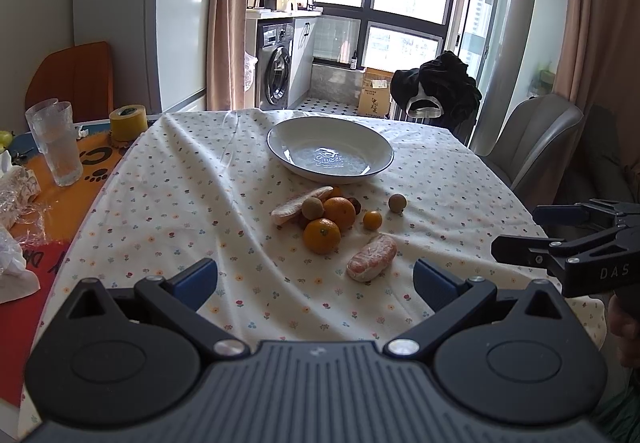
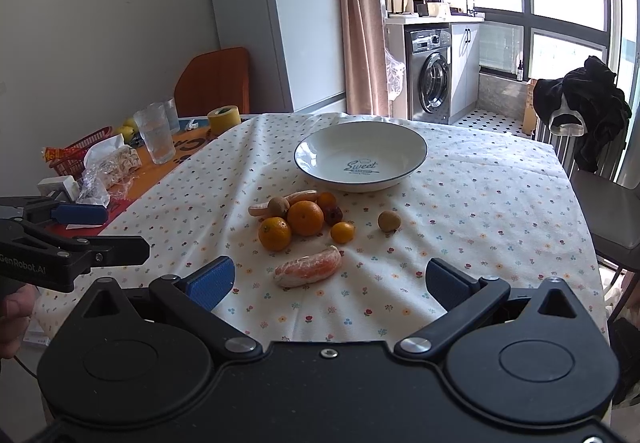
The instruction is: Organize fruits
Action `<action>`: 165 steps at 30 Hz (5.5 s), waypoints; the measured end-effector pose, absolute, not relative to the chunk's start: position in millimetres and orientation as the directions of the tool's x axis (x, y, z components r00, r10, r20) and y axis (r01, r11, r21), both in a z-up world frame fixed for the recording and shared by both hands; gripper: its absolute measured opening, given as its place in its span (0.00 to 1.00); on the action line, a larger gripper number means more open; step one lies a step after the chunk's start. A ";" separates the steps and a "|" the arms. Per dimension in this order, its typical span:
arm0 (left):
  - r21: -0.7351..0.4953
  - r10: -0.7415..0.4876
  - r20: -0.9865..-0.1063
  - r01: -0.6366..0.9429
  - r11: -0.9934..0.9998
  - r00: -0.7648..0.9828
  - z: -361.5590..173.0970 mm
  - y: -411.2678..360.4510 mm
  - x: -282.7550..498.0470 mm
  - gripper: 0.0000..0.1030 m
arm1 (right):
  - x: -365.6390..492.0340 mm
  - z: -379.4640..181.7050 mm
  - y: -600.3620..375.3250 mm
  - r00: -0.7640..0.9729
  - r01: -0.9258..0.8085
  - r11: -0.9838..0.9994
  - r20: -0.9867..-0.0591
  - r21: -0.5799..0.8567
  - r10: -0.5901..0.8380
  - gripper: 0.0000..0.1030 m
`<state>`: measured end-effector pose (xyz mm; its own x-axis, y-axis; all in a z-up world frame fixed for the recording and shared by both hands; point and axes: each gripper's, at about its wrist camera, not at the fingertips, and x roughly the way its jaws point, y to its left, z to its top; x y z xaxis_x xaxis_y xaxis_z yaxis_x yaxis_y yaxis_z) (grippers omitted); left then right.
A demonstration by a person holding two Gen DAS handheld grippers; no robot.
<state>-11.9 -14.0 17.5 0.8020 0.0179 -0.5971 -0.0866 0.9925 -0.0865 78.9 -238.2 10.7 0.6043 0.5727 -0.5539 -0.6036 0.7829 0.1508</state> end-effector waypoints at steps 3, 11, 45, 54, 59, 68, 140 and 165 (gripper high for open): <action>-0.086 0.018 -0.597 -0.086 0.993 0.802 17.7 -13.8 -11.6 1.00 | 78.6 10.5 -237.6 0.602 -0.607 0.781 -0.554 0.150 0.574 1.00; -0.087 0.016 -0.586 -0.083 0.993 0.810 19.6 -12.2 -12.4 1.00 | 78.8 6.2 -235.2 0.597 -0.614 0.776 -0.558 0.144 0.576 1.00; -0.194 -0.019 -0.582 -0.117 0.974 0.813 -49.2 18.0 32.3 0.78 | 131.8 -59.0 -196.5 0.415 -0.606 0.703 -0.606 0.373 0.679 0.52; -0.191 -0.005 -0.603 -0.139 0.972 0.797 -60.1 24.7 42.7 0.76 | 149.6 -74.3 -180.8 0.359 -0.576 0.701 -0.639 0.422 0.680 0.52; -0.182 0.003 -0.605 -0.142 0.973 0.796 -61.7 26.4 48.1 0.76 | 157.9 -78.5 -175.2 0.369 -0.556 0.711 -0.639 0.430 0.675 0.53; -0.181 0.000 -0.611 -0.140 0.973 0.792 -62.4 26.8 55.7 0.76 | 167.5 -79.9 -163.6 0.404 -0.563 0.731 -0.643 0.386 0.651 0.44; -0.271 -0.082 -0.570 -0.092 0.958 0.818 -77.4 36.1 65.4 0.36 | 144.3 -80.4 -122.5 0.564 -0.613 0.790 -0.694 0.012 0.448 0.46; -0.255 -0.062 -0.578 -0.108 0.961 0.814 -74.8 32.2 61.2 0.36 | 140.0 -62.2 -141.5 0.554 -0.652 0.751 -0.612 0.103 0.565 0.20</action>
<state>61.2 32.2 -74.8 0.8139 -0.0618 -0.5778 -0.1080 0.9609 -0.2549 140.0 -141.5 -62.2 0.5537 0.5649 -0.6118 -0.6521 0.7511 0.1034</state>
